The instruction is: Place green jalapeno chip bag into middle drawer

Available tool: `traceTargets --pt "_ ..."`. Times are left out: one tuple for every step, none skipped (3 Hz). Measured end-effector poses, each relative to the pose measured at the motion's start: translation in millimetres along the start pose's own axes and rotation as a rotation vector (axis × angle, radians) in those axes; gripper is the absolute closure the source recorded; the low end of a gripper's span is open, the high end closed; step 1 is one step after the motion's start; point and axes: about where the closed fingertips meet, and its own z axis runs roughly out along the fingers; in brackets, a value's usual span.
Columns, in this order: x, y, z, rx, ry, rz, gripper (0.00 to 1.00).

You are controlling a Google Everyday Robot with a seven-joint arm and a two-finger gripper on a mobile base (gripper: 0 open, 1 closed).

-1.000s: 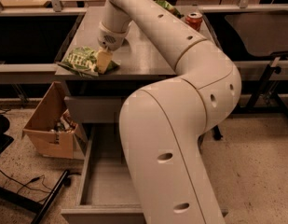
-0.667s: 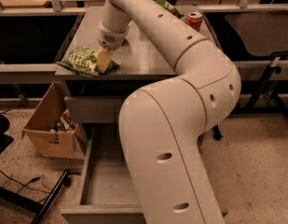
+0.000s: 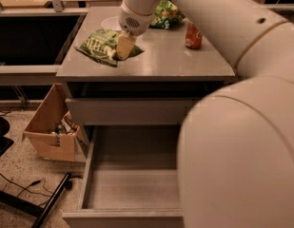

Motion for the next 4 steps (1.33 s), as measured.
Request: traceTargets --pt "33 37 -57 0.071 0.035 0.082 1.0" --pt "86 83 -72 0.064 0.094 0.243 1.0" --pt "140 133 -44 0.013 0.205 0.411 1.0" --pt "191 175 -10 0.004 0.281 0.568 1.0"
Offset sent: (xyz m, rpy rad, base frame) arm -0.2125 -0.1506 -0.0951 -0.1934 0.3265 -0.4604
